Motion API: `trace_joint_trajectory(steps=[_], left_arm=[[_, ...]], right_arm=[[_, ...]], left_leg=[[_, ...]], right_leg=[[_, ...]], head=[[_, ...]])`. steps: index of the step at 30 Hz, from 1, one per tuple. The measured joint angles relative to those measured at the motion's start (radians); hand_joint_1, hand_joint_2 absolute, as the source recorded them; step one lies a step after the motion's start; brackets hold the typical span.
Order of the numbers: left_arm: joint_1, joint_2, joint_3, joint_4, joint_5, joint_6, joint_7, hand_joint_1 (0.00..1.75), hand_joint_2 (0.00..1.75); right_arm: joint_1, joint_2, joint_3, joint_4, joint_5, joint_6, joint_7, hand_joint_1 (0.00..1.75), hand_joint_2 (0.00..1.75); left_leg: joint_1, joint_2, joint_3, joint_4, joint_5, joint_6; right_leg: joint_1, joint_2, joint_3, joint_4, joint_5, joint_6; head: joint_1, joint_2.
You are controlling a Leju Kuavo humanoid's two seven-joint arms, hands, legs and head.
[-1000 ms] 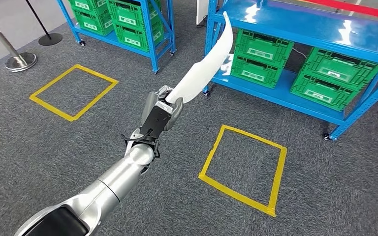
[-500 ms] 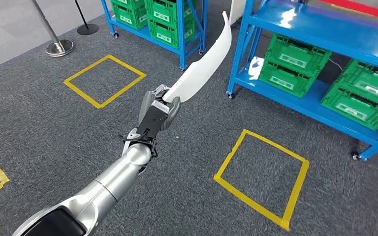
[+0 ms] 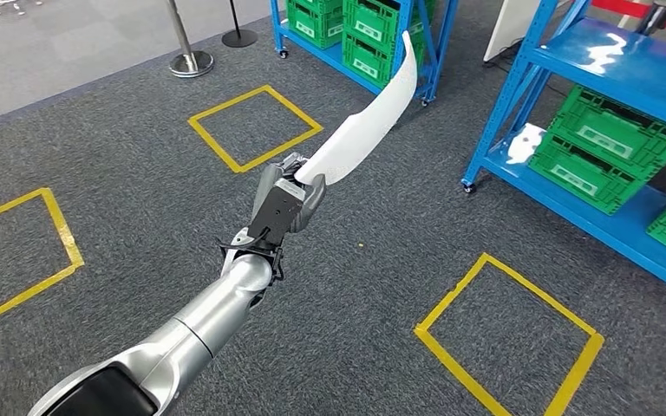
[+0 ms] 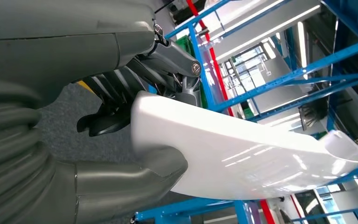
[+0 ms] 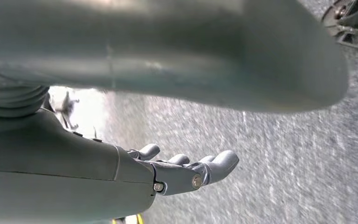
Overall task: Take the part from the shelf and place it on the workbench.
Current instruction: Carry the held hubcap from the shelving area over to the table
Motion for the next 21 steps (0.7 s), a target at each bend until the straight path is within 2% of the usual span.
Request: trace_joint_trajectory(steps=[2,3,4,6,7,8,9,10,11,12,14,15,17,18,19,21], left_arm=[[-0.001,0.0,0.001,0.001,0.003,-0.001,0.0,1.75,1.75],[0.0,0.002,0.002,0.001,0.005,-0.001,0.0,1.75,1.75],[0.001,0.005,0.004,0.001,0.008,0.0,0.0,1.75,1.75],[0.004,0.007,0.007,-0.002,0.01,0.002,0.0,1.75,1.75],[0.006,0.007,0.007,-0.003,0.01,0.002,0.0,1.75,1.75],[0.009,0.007,0.007,-0.003,0.01,0.002,0.0,1.75,1.75],[0.013,0.008,0.007,-0.003,0.01,0.002,0.0,1.75,1.75],[0.016,0.009,0.007,-0.003,0.01,0.002,0.0,1.75,1.75],[0.018,0.01,0.008,-0.004,0.01,0.002,0.0,1.75,1.75],[0.018,0.01,0.008,-0.006,0.008,0.002,0.0,1.75,1.75],[0.017,0.006,0.008,-0.013,0.003,0.006,0.0,1.75,1.75],[0.017,0.005,0.009,-0.017,0.001,0.009,0.0,1.75,1.75],[0.018,0.006,0.011,-0.024,0.001,0.013,0.0,1.75,1.75],[0.019,0.008,0.012,-0.029,0.002,0.013,0.0,1.75,1.75],[0.019,0.008,0.013,-0.034,0.004,0.013,0.0,1.75,1.75],[0.021,0.007,0.014,-0.046,0.007,0.013,0.0,1.75,1.75]], right_arm=[[0.0,0.002,0.0,0.0,0.0,0.0,0.001,0.0,0.0],[0.0,0.003,0.0,0.0,-0.001,0.0,0.002,0.0,0.0],[0.0,0.005,0.0,0.0,-0.001,0.0,0.003,0.0,0.0],[0.002,0.006,0.0,0.0,-0.002,-0.001,0.003,0.0,0.0],[0.004,0.007,0.0,0.0,-0.002,-0.001,0.003,0.0,0.0],[0.006,0.007,0.0,0.0,-0.003,-0.002,0.003,0.0,0.0],[0.007,0.007,0.0,0.0,-0.004,-0.004,0.003,0.0,0.0],[0.008,0.008,0.0,0.0,-0.004,-0.007,0.004,0.0,0.0],[0.008,0.008,-0.001,0.0,-0.006,-0.01,0.005,0.0,0.0],[0.008,0.008,-0.002,0.0,-0.007,-0.013,0.006,0.0,0.0],[0.008,0.008,-0.005,0.0,-0.008,-0.019,0.006,0.0,0.0],[0.008,0.008,-0.007,0.0,-0.007,-0.021,0.005,0.0,0.0],[0.007,0.008,-0.008,0.0,-0.005,-0.023,0.005,0.0,0.0],[0.007,0.008,-0.008,0.0,-0.003,-0.023,0.006,0.0,0.0],[0.007,0.007,-0.008,0.0,0.0,-0.022,0.005,0.0,0.0],[0.01,0.006,-0.008,0.0,0.003,-0.022,0.004,0.0,0.0]], left_leg=[[0.004,-0.02,-0.008,-0.003,0.007,-0.015],[0.002,-0.006,-0.013,0.002,0.005,-0.02],[0.0,0.022,-0.024,0.022,-0.007,-0.024],[-0.003,0.096,-0.072,0.12,-0.061,-0.029],[-0.001,0.117,-0.103,0.188,-0.092,-0.032],[0.001,0.126,-0.128,0.242,-0.112,-0.036],[0.004,0.131,-0.139,0.268,-0.116,-0.038],[0.007,0.135,-0.129,0.255,-0.102,-0.04],[0.009,0.145,-0.099,0.205,-0.075,-0.041],[0.009,0.17,-0.058,0.135,-0.049,-0.041],[0.005,0.209,0.003,0.029,-0.02,-0.032],[0.001,0.217,0.013,0.008,-0.018,-0.025],[-0.002,0.193,0.01,0.003,-0.016,-0.009],[-0.002,0.18,0.01,0.001,-0.013,-0.002],[0.0,0.167,0.009,-0.001,-0.01,0.005],[0.003,0.141,0.008,-0.004,-0.005,0.016]], right_leg=[[0.002,-0.022,0.004,-0.007,0.006,-0.007],[0.001,-0.035,0.008,-0.011,0.01,-0.013],[0.0,-0.049,0.011,-0.016,0.014,-0.02],[0.0,-0.077,0.013,-0.021,0.016,-0.03],[0.001,-0.094,0.012,-0.021,0.016,-0.032],[0.002,-0.11,0.012,-0.02,0.015,-0.033],[0.002,-0.127,0.011,-0.02,0.015,-0.033],[0.002,-0.143,0.011,-0.019,0.014,-0.032],[0.001,-0.157,0.012,-0.018,0.013,-0.03],[0.002,-0.17,0.013,-0.016,0.01,-0.027],[0.007,-0.194,0.013,-0.009,0.003,-0.014],[0.01,-0.205,0.015,-0.007,0.001,-0.008],[0.01,-0.227,0.02,-0.01,-0.001,0.004],[0.007,-0.221,0.021,-0.007,-0.006,0.01],[0.004,-0.197,0.015,0.01,-0.02,0.015],[0.0,-0.125,-0.028,0.107,-0.076,0.02]], head=[[0.0,0.0],[0.0,0.0],[-0.003,0.0],[-0.009,0.0],[-0.011,0.0],[-0.011,0.0],[-0.011,0.0],[-0.011,0.0],[-0.011,0.0],[-0.011,0.0],[-0.009,0.0],[-0.007,0.0],[-0.004,0.0],[-0.004,0.0],[-0.003,0.0],[0.0,0.0]])
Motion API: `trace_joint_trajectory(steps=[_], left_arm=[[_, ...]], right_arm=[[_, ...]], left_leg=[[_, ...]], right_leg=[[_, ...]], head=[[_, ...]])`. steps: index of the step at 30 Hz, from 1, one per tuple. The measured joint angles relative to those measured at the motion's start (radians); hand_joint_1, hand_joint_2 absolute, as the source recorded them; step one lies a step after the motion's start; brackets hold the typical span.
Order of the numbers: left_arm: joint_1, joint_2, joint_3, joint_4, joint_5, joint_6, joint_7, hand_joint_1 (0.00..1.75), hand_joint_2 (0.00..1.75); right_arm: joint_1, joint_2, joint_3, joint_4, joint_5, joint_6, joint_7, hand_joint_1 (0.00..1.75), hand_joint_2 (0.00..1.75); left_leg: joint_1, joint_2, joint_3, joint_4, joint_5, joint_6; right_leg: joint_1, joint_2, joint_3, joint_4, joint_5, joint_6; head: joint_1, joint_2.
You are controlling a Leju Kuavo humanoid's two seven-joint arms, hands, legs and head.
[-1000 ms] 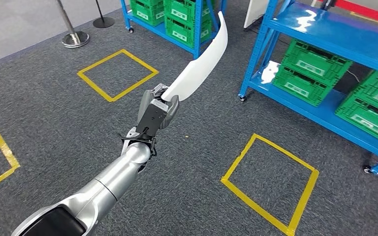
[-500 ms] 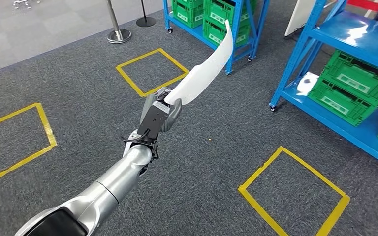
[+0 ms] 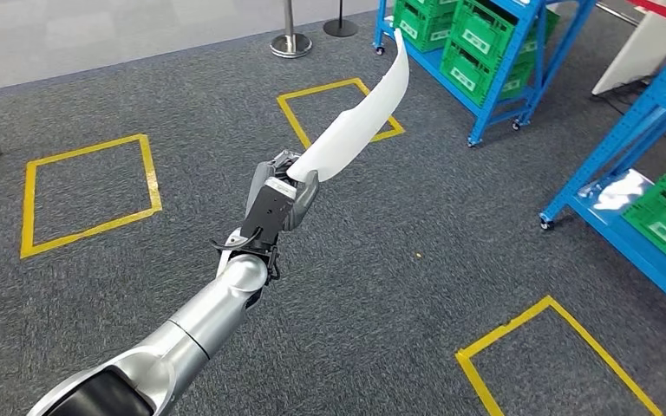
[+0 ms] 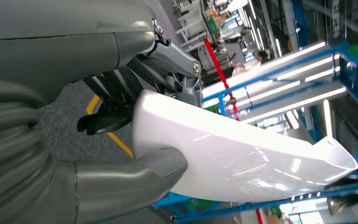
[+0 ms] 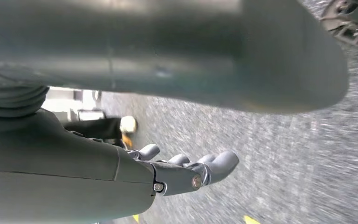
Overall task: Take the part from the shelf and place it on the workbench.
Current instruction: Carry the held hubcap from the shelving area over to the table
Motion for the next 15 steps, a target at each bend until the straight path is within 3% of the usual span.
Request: trace_joint_trajectory(steps=[2,3,4,5,7,9,11,12,13,15], left_arm=[[0.003,-0.002,0.0,-0.009,0.002,-0.003,0.0,1.75,1.75],[0.004,-0.002,0.0,-0.011,0.002,-0.005,0.0,1.75,1.75],[0.005,-0.002,0.0,-0.013,0.0,-0.008,0.0,1.75,1.75],[0.005,-0.002,0.0,-0.014,-0.002,-0.01,0.0,1.75,1.75],[0.003,-0.003,0.0,-0.018,-0.008,-0.017,0.0,1.75,1.75],[0.001,-0.005,0.0,-0.021,-0.009,-0.026,0.0,1.75,1.75],[0.001,-0.005,0.0,-0.025,-0.012,-0.033,0.0,1.75,1.75],[0.002,-0.003,0.0,-0.028,-0.016,-0.032,0.0,1.75,1.75],[0.002,-0.002,0.0,-0.032,-0.021,-0.029,0.0,1.75,1.75],[0.003,0.001,0.001,-0.042,-0.031,-0.022,0.0,1.75,1.75]], right_arm=[[0.004,-0.002,0.0,0.0,0.001,0.0,0.001,0.0,0.0],[0.005,-0.003,-0.001,0.0,0.001,0.0,0.002,0.0,0.0],[0.004,-0.004,-0.002,0.0,0.0,0.0,0.003,0.0,0.0],[0.003,-0.005,-0.002,0.0,0.0,0.0,0.002,0.0,0.0],[0.0,-0.008,-0.005,0.0,-0.001,0.0,-0.002,0.0,0.0],[-0.004,-0.011,-0.007,0.0,-0.002,0.001,-0.004,0.0,0.0],[-0.009,-0.011,-0.009,0.0,-0.002,0.001,-0.006,0.0,0.0],[-0.011,-0.011,-0.009,0.0,-0.002,0.001,-0.008,0.0,0.0],[-0.012,-0.01,-0.009,0.0,-0.001,0.001,-0.009,0.0,0.0],[-0.012,-0.009,-0.009,0.0,0.0,0.002,-0.01,0.0,0.0]], left_leg=[[-0.002,-0.029,-0.003,0.0,0.002,0.005],[-0.004,-0.045,-0.003,0.001,0.002,0.006],[-0.005,-0.061,-0.003,0.001,0.003,0.005],[-0.005,-0.076,-0.003,0.002,0.005,0.004],[-0.005,-0.105,-0.005,0.004,0.007,-0.002],[-0.004,-0.128,-0.011,0.004,0.012,-0.013],[0.0,-0.15,-0.018,-0.002,0.019,-0.028],[-0.001,-0.143,-0.022,-0.001,0.019,-0.034],[-0.003,-0.119,-0.029,0.011,0.012,-0.038],[-0.006,-0.049,-0.066,0.09,-0.034,-0.042]], right_leg=[[0.002,0.035,-0.065,0.13,-0.053,-0.001],[0.004,0.039,-0.084,0.162,-0.056,-0.003],[0.005,0.042,-0.085,0.156,-0.04,-0.006],[0.005,0.048,-0.067,0.111,-0.007,-0.01],[0.005,0.088,-0.006,-0.027,0.059,-0.019],[0.006,0.121,0.028,-0.104,0.081,-0.024],[0.008,0.108,0.032,-0.114,0.082,-0.032],[0.008,0.095,0.036,-0.119,0.086,-0.038],[0.007,0.082,0.04,-0.125,0.091,-0.046],[0.008,0.053,0.046,-0.134,0.096,-0.057]], head=[[0.002,0.0],[0.002,0.0],[0.002,0.0],[0.003,0.0],[0.003,0.0],[0.003,0.0],[0.003,0.0],[0.003,0.0],[0.001,0.0],[-0.003,0.0]])
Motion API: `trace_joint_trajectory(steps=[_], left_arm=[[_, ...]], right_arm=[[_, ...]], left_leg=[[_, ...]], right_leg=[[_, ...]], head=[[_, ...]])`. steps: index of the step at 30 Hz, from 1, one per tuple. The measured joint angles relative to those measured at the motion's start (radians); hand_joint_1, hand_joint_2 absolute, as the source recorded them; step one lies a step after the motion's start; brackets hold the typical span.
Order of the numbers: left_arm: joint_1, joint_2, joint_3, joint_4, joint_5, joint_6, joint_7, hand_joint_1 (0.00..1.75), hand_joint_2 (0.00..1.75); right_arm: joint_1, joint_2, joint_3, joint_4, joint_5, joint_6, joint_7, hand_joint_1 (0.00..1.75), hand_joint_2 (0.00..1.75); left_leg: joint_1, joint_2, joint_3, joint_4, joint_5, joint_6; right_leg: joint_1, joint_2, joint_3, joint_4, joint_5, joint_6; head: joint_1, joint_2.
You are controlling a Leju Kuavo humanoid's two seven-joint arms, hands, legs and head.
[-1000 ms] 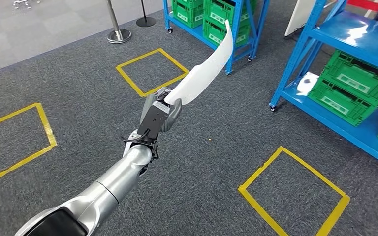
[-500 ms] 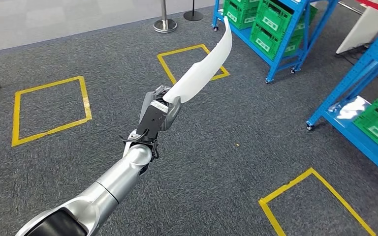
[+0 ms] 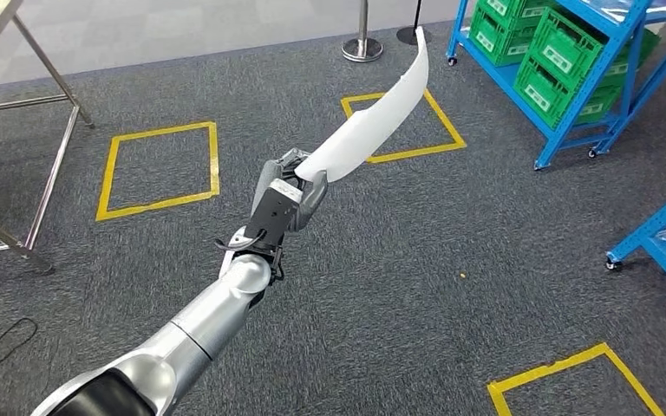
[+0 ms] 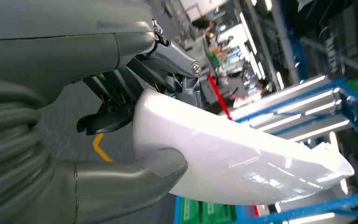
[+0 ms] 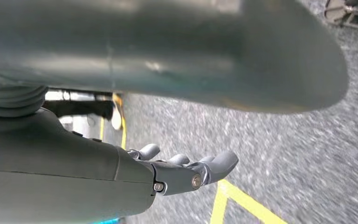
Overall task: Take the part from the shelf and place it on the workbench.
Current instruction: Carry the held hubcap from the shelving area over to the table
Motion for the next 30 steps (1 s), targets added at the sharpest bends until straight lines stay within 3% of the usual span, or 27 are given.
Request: trace_joint_trajectory(steps=[2,3,4,6,8,10,11,12,14,16,18,19,20,21,23,25,27,28,30], left_arm=[[0.005,0.001,0.0,-0.006,-0.008,0.005,0.0,1.75,1.75],[0.009,0.003,0.0,-0.007,-0.012,0.007,0.0,1.75,1.75],[0.013,0.005,0.001,-0.008,-0.016,0.009,0.0,1.75,1.75],[0.018,0.011,0.003,-0.013,-0.023,0.01,0.0,1.75,1.75],[0.02,0.013,0.007,-0.021,-0.027,0.01,0.0,1.75,1.75],[0.023,0.014,0.011,-0.026,-0.033,0.01,0.0,1.75,1.75],[0.025,0.016,0.013,-0.027,-0.036,0.01,0.0,1.75,1.75],[0.027,0.017,0.015,-0.028,-0.039,0.009,0.0,1.75,1.75],[0.028,0.015,0.019,-0.03,-0.044,0.007,0.0,1.75,1.75],[0.028,0.009,0.023,-0.029,-0.053,0.005,0.0,1.75,1.75],[0.03,0.003,0.024,-0.027,-0.064,0.004,0.0,1.75,1.75],[0.031,0.002,0.025,-0.027,-0.067,0.003,0.001,1.75,1.75],[0.032,0.001,0.025,-0.026,-0.067,0.0,0.001,1.75,1.75],[0.032,0.0,0.026,-0.027,-0.067,-0.003,0.001,1.75,1.75],[0.031,-0.005,0.028,-0.029,-0.068,-0.01,0.001,1.75,1.75],[0.03,-0.009,0.029,-0.031,-0.07,-0.014,0.001,1.75,1.75],[0.03,-0.009,0.031,-0.031,-0.076,-0.015,0.001,1.75,1.75],[0.029,-0.007,0.032,-0.031,-0.079,-0.015,0.001,1.75,1.75],[0.024,-0.006,0.034,-0.031,-0.084,-0.017,0.001,1.75,1.75]], right_arm=[[0.002,0.0,0.0,0.0,0.0,0.003,0.002,0.0,0.0],[0.002,0.0,0.0,0.0,0.001,0.006,0.003,0.0,0.0],[0.002,0.0,0.0,0.0,0.002,0.01,0.003,0.0,0.0],[0.001,0.001,0.0,0.0,0.007,0.017,0.004,0.0,0.0],[0.0,0.002,0.0,0.0,0.013,0.02,0.008,0.0,0.0],[-0.001,0.002,0.0,0.0,0.017,0.021,0.012,0.0,0.0],[-0.001,0.003,0.0,0.0,0.018,0.02,0.014,0.0,0.0],[-0.001,0.003,0.0,0.0,0.019,0.018,0.014,0.0,0.0],[-0.002,0.003,0.0,0.0,0.019,0.012,0.013,0.0,0.0],[0.001,0.003,0.0,0.0,0.018,0.01,0.013,0.0,0.0],[0.004,0.003,-0.001,0.0,0.016,0.01,0.014,0.0,0.0],[0.004,0.003,-0.001,0.0,0.014,0.01,0.014,0.0,0.0],[0.004,0.003,-0.002,0.0,0.013,0.011,0.014,0.0,0.0],[0.004,0.003,-0.003,0.0,0.012,0.012,0.014,0.0,0.0],[0.003,0.002,-0.005,0.0,0.013,0.015,0.014,0.0,0.0],[0.002,0.001,-0.006,0.0,0.014,0.016,0.015,0.0,0.0],[0.0,0.002,-0.007,0.0,0.013,0.016,0.015,0.0,0.0],[-0.001,0.003,-0.007,0.0,0.012,0.016,0.013,0.0,0.0],[-0.002,0.004,-0.008,-0.001,0.011,0.015,0.008,0.0,0.0]], left_leg=[[0.002,0.033,-0.059,0.125,-0.057,-0.006],[0.004,0.037,-0.077,0.165,-0.068,-0.009],[0.006,0.04,-0.078,0.17,-0.062,-0.011],[0.008,0.061,-0.022,0.071,-0.009,-0.013],[0.005,0.105,0.043,-0.045,0.028,-0.005],[-0.001,0.118,0.061,-0.08,0.031,0.011],[-0.001,0.104,0.06,-0.082,0.035,0.018],[0.0,0.091,0.06,-0.084,0.036,0.025],[0.004,0.066,0.061,-0.088,0.041,0.037],[0.006,0.042,0.059,-0.089,0.044,0.045],[0.003,0.013,0.057,-0.089,0.045,0.049],[0.002,-0.002,0.056,-0.089,0.046,0.049],[0.001,-0.017,0.056,-0.088,0.047,0.048],[0.001,-0.032,0.056,-0.088,0.049,0.046],[0.002,-0.058,0.055,-0.087,0.053,0.039],[0.004,-0.078,0.05,-0.09,0.058,0.028],[0.005,-0.093,0.045,-0.094,0.064,0.015],[0.003,-0.081,0.041,-0.09,0.062,0.011],[-0.001,-0.024,0.013,-0.032,0.024,0.005]], right_leg=[[0.003,-0.03,0.0,0.0,-0.001,-0.005],[0.003,-0.045,0.0,0.0,-0.002,-0.005],[0.003,-0.061,0.0,0.001,-0.004,-0.005],[0.003,-0.088,0.001,0.004,-0.008,-0.001],[0.008,-0.11,0.001,0.012,-0.016,0.009],[0.013,-0.13,0.005,0.015,-0.022,0.021],[0.012,-0.141,0.008,0.014,-0.024,0.027],[0.009,-0.14,0.011,0.015,-0.028,0.034],[0.003,-0.095,-0.002,0.051,-0.056,0.045],[0.0,-0.035,-0.054,0.163,-0.115,0.049],[0.0,-0.016,-0.117,0.283,-0.156,0.049],[0.0,-0.013,-0.131,0.3,-0.149,0.047],[0.0,-0.01,-0.124,0.277,-0.124,0.043],[0.0,-0.002,-0.098,0.216,-0.086,0.039],[0.0,0.036,-0.036,0.076,-0.029,0.031],[0.004,0.055,-0.011,0.018,-0.014,0.028],[0.005,0.035,-0.007,0.012,-0.008,0.022],[0.003,0.024,-0.004,0.007,-0.004,0.016],[0.001,-0.001,0.0,-0.003,0.004,0.002]], head=[[-0.002,0.0],[-0.003,0.0],[-0.003,0.0],[-0.003,0.0],[-0.002,0.0],[-0.001,0.0],[0.0,0.0],[0.0,0.0],[0.001,0.0],[0.003,0.0],[0.004,0.0],[0.005,0.0],[0.005,0.0],[0.005,0.0],[0.005,0.0],[0.005,0.0],[0.005,0.0],[0.005,0.0],[0.001,0.0]])
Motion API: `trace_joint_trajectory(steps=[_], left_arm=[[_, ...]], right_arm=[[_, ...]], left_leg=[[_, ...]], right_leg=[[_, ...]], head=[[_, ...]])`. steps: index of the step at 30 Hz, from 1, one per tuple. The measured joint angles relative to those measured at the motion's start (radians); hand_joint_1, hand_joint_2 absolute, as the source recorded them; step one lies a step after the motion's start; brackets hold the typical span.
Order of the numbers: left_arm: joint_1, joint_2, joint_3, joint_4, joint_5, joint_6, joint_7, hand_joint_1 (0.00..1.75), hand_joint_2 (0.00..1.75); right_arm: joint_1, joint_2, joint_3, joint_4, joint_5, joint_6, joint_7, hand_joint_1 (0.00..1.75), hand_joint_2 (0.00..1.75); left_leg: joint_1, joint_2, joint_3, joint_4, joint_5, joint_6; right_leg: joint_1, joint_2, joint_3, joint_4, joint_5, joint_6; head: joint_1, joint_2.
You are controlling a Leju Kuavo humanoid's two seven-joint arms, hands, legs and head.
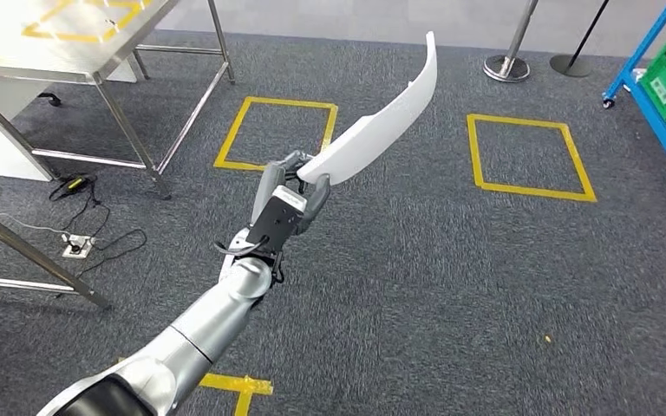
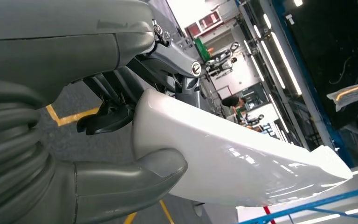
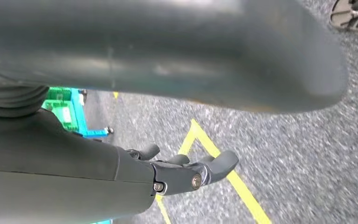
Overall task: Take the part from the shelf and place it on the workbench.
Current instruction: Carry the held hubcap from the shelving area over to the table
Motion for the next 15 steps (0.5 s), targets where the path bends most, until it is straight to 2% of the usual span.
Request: trace_joint_trajectory(steps=[1,2,3,4,5,6,7,9,10,12,13,14,15], left_arm=[[-0.002,0.0,0.001,0.0,-0.001,-0.002,0.0,1.75,1.75],[-0.004,0.0,0.001,0.001,-0.001,-0.004,0.0,1.75,1.75],[-0.004,0.001,0.002,0.002,-0.004,-0.006,0.0,1.75,1.75],[-0.003,0.001,0.002,0.003,-0.007,-0.007,0.0,1.75,1.75],[-0.003,0.002,0.003,0.004,-0.011,-0.006,0.001,1.75,1.75],[-0.003,0.002,0.004,0.005,-0.015,-0.006,0.001,1.75,1.75],[-0.003,0.002,0.004,0.004,-0.017,-0.006,0.0,1.75,1.75],[-0.004,-0.001,0.005,0.003,-0.018,-0.006,0.0,1.75,1.75],[-0.005,-0.003,0.005,0.003,-0.018,-0.007,0.0,1.75,1.75],[-0.005,-0.004,0.006,0.002,-0.021,-0.008,0.0,1.75,1.75],[-0.006,-0.005,0.007,0.002,-0.024,-0.008,0.0,1.75,1.75],[-0.007,-0.007,0.007,0.001,-0.027,-0.009,0.0,1.75,1.75],[-0.008,-0.011,0.008,0.0,-0.029,-0.009,0.0,1.75,1.75]], right_arm=[[0.001,0.0,-0.001,0.0,0.0,0.0,-0.001,0.0,0.0],[0.002,0.0,-0.001,0.0,-0.001,-0.001,-0.001,0.0,0.0],[0.003,0.0,-0.002,0.0,0.0,0.0,0.0,0.0,0.0],[0.004,0.001,-0.002,0.0,0.0,0.0,0.0,0.0,0.0],[0.004,0.002,-0.002,0.0,0.001,0.001,0.001,0.0,0.0],[0.004,0.002,-0.002,0.0,0.001,0.002,0.001,0.0,0.0],[0.003,0.003,-0.002,0.0,0.002,0.002,0.001,0.0,0.0],[0.003,0.003,-0.003,0.0,0.002,0.002,0.003,0.0,0.0],[0.002,0.003,-0.003,0.0,0.003,0.002,0.004,0.0,0.0],[0.001,0.002,-0.004,0.0,0.005,0.0,0.007,0.0,0.0],[0.0,0.002,-0.005,-0.001,0.006,-0.001,0.007,0.0,0.0],[-0.001,0.002,-0.005,-0.001,0.006,-0.003,0.006,0.0,0.0],[-0.001,0.003,-0.006,-0.001,0.005,-0.005,0.005,0.0,0.0]], left_leg=[[-0.001,0.032,-0.025,0.058,-0.033,-0.002],[0.0,0.05,-0.054,0.125,-0.066,-0.005],[0.002,0.057,-0.078,0.181,-0.087,-0.008],[0.004,0.061,-0.088,0.208,-0.092,-0.01],[0.005,0.066,-0.08,0.197,-0.079,-0.012],[0.007,0.075,-0.051,0.147,-0.052,-0.014],[0.007,0.095,-0.013,0.077,-0.024,-0.015],[0.003,0.131,0.046,-0.03,0.006,-0.005],[0.0,0.138,0.056,-0.051,0.007,0.002],[-0.002,0.116,0.056,-0.053,0.007,0.019],[-0.001,0.104,0.056,-0.054,0.008,0.024],[0.001,0.091,0.057,-0.055,0.01,0.03],[0.004,0.08,0.058,-0.057,0.012,0.036]], right_leg=[[0.002,-0.013,0.0,-0.001,0.001,-0.004],[0.003,-0.027,0.0,-0.001,0.001,-0.006],[0.004,-0.041,-0.001,-0.001,0.0,-0.007],[0.004,-0.056,-0.001,-0.001,-0.001,-0.007],[0.004,-0.07,-0.001,0.0,-0.002,-0.006],[0.003,-0.084,0.0,0.001,-0.003,-0.003],[0.003,-0.096,0.001,0.004,-0.007,0.0],[0.008,-0.118,0.002,0.012,-0.016,0.012],[0.011,-0.127,0.003,0.015,-0.019,0.018],[0.013,-0.148,0.009,0.013,-0.024,0.027],[0.01,-0.146,0.011,0.017,-0.029,0.032],[0.007,-0.127,0.006,0.033,-0.043,0.037],[0.004,-0.097,-0.008,0.071,-0.066,0.042]], head=[[-0.002,0.0],[-0.004,0.0],[-0.004,0.0],[-0.004,0.0],[-0.004,0.0],[-0.004,0.0],[-0.004,0.0],[-0.002,0.0],[-0.001,0.0],[0.002,0.0],[0.002,0.0],[0.003,0.0],[0.004,0.0]])
